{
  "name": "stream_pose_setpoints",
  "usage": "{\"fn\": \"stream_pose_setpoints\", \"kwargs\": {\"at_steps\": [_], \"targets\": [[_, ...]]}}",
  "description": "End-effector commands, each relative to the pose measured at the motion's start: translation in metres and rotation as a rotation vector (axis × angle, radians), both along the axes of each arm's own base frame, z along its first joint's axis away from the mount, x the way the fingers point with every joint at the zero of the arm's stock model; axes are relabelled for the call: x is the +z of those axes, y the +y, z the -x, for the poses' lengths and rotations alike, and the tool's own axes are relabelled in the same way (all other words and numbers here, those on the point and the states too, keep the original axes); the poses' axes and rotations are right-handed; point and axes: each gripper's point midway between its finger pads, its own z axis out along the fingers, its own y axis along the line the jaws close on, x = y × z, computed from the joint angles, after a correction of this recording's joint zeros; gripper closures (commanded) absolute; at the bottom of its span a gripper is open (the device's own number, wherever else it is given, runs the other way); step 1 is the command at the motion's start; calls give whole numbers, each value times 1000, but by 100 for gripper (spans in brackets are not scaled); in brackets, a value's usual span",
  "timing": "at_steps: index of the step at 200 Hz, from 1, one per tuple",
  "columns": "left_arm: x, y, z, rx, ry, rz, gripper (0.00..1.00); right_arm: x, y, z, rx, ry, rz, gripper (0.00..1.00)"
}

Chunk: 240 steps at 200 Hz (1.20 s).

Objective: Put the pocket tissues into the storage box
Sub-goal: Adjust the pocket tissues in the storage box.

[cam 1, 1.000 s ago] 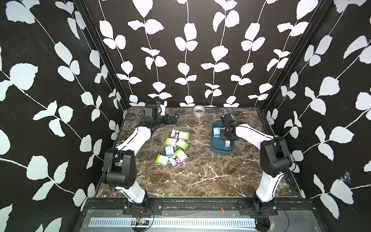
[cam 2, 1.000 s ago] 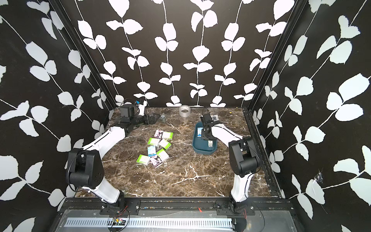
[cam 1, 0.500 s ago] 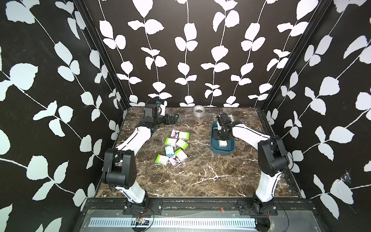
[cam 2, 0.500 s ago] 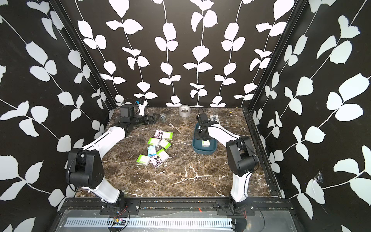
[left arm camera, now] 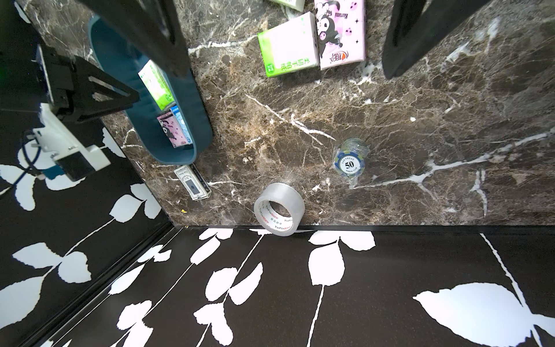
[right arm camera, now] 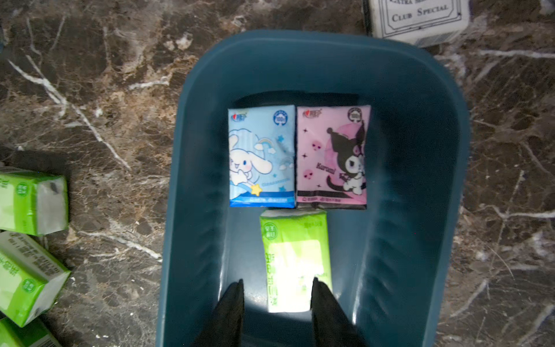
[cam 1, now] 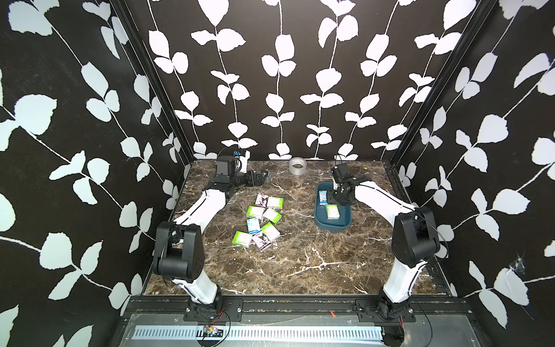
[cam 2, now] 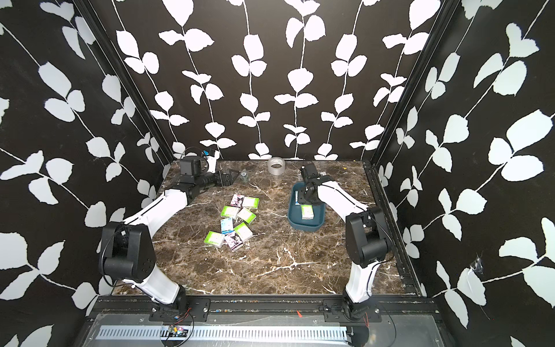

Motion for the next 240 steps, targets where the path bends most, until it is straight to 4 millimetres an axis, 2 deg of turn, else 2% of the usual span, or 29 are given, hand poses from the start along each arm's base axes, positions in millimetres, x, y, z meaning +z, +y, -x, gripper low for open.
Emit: {"fn": "stream_pose_setpoints", "kwargs": {"at_steps": [1,74,146,171,240], "targets": [[12,-2,3,-11,-34,-6,1,-18,-13,11,-28,72,11,64],[14,-1,3,-8,-39,-4,1,-54,-16,21,-44,179,0,66],[20,-4,-2,-13,-47,19,1,-66,-21,32,-61,215,-17,66],[20,-4,-2,-11,-46,17,1,-72,-12,32,-61,225,-68,66],[21,-3,-2,-9,-48,12,1,-68,13,17,-90,191,-218,72]]}}
